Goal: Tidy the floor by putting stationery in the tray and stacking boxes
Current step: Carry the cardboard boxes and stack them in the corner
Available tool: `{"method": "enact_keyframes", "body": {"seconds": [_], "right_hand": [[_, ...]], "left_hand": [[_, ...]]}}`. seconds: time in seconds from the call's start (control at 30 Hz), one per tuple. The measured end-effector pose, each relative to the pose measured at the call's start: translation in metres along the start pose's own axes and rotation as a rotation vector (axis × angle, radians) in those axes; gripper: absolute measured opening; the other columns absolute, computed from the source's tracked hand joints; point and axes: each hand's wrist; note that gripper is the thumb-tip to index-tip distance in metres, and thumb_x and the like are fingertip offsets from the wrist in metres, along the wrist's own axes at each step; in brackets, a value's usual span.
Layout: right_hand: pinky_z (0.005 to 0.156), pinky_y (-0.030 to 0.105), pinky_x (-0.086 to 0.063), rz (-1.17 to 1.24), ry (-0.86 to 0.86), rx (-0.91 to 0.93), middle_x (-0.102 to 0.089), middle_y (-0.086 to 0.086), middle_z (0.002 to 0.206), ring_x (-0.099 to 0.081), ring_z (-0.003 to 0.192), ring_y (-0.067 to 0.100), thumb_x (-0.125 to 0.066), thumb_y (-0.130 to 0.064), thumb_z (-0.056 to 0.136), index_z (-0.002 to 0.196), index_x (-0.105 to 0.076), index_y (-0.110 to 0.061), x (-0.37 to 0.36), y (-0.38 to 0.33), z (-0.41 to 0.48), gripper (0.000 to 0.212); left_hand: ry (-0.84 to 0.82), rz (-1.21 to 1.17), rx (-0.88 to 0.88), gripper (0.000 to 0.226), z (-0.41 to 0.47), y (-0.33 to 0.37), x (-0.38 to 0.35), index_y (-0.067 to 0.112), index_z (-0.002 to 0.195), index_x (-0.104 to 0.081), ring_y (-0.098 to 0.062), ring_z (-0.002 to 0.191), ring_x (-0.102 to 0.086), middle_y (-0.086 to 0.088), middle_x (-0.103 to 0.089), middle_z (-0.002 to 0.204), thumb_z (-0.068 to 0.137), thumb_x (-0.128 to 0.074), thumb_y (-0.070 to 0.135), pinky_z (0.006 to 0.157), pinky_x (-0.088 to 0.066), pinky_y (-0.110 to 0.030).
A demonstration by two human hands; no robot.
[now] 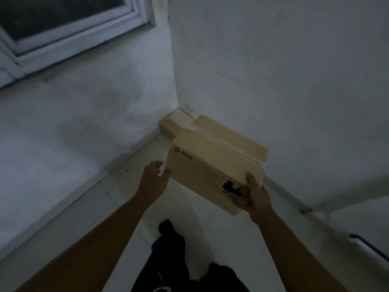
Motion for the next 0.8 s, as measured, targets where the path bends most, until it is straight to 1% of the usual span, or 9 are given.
{"method": "enact_keyframes", "body": {"seconds": [0.1,0.2,0.27,0.33,0.4,0.47,0.57,0.7,0.8], "right_hand": [[0.067,0.052,-0.059,-0.012,0.034,0.004,-0.061,0.007,0.119,-0.063,0.101,0.034,-0.067,-0.059,0.077,0.133,-0.048,-0.027,-0.049,-0.019,0.038,0.067],[0.063,0.048,-0.059,0.001,0.076,0.009,-0.062,0.006,0.116,-0.064,0.097,0.031,-0.068,-0.059,0.077,0.129,-0.05,-0.029,-0.099,-0.036,0.073,0.063],[0.062,0.046,-0.059,-0.016,0.121,0.0,-0.062,0.006,0.116,-0.064,0.095,0.03,-0.067,-0.058,0.078,0.13,-0.049,-0.029,-0.13,-0.048,0.093,0.063],[0.064,0.049,-0.059,0.024,0.135,-0.018,-0.061,0.005,0.115,-0.064,0.095,0.03,-0.067,-0.057,0.078,0.133,-0.048,-0.028,-0.158,-0.059,0.112,0.065],[0.067,0.052,-0.059,0.037,0.166,-0.048,-0.061,0.004,0.113,-0.064,0.095,0.029,-0.067,-0.056,0.079,0.133,-0.048,-0.029,-0.18,-0.068,0.127,0.064],[0.07,0.054,-0.058,0.061,0.21,-0.072,-0.061,0.005,0.116,-0.063,0.097,0.03,-0.067,-0.056,0.08,0.132,-0.049,-0.03,-0.202,-0.08,0.148,0.061],[0.075,0.059,-0.056,0.067,0.24,-0.115,-0.058,0.008,0.122,-0.06,0.105,0.034,-0.067,-0.055,0.079,0.133,-0.048,-0.029,-0.225,-0.092,0.183,0.063],[0.076,0.058,-0.057,0.066,0.262,-0.141,-0.058,0.008,0.124,-0.061,0.105,0.034,-0.065,-0.053,0.083,0.135,-0.046,-0.029,-0.262,-0.11,0.252,0.061],[0.078,0.057,-0.056,0.056,0.279,-0.121,-0.055,0.004,0.127,-0.059,0.107,0.032,-0.064,-0.054,0.083,0.137,-0.044,-0.033,-0.284,-0.114,0.299,0.062]], "left_hand": [[-0.006,0.0,-0.008,0.044,0.062,0.004,0.009,0.01,0.126,-0.051,-0.022,0.115,-0.055,-0.011,-0.051,0.131,0.089,-0.06,0.031,0.08,-0.044,-0.03],[-0.014,0.002,-0.034,0.041,0.129,0.01,0.024,0.013,0.124,-0.051,-0.021,0.115,-0.054,-0.01,-0.048,0.132,0.089,-0.059,0.032,0.081,-0.043,-0.029],[-0.037,0.033,-0.016,0.039,0.171,0.015,0.038,0.016,0.123,-0.051,-0.021,0.115,-0.053,-0.009,-0.046,0.131,0.089,-0.059,0.032,0.083,-0.042,-0.029],[-0.064,0.079,-0.069,0.037,0.216,0.023,0.047,0.017,0.121,-0.051,-0.021,0.114,-0.052,-0.009,-0.046,0.13,0.088,-0.059,0.032,0.086,-0.041,-0.029],[-0.085,0.12,-0.081,0.038,0.252,0.032,0.053,0.016,0.121,-0.051,-0.022,0.114,-0.052,-0.009,-0.047,0.128,0.088,-0.059,0.033,0.088,-0.041,-0.029],[-0.126,0.152,-0.086,0.039,0.294,0.042,0.054,0.016,0.121,-0.052,-0.021,0.113,-0.052,-0.009,-0.048,0.127,0.087,-0.059,0.033,0.088,-0.042,-0.029],[-0.173,0.16,-0.1,0.038,0.341,0.051,0.046,0.018,0.121,-0.051,-0.016,0.108,-0.05,-0.008,-0.048,0.126,0.087,-0.06,0.031,0.085,-0.04,-0.027],[-0.222,0.176,-0.092,0.038,0.421,0.057,0.026,0.019,0.122,-0.05,-0.017,0.115,-0.049,-0.005,-0.048,0.127,0.087,-0.06,0.029,0.088,-0.038,-0.026],[-0.274,0.205,-0.102,0.037,0.464,0.054,0.01,0.022,0.122,-0.049,-0.01,0.112,-0.045,0.0,-0.047,0.127,0.088,-0.059,0.033,0.089,-0.035,-0.024]]}}
Point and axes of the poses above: each hand's wrist, its own z-axis towards the middle knuckle, its own x-axis out of the back of the hand, y = z × x
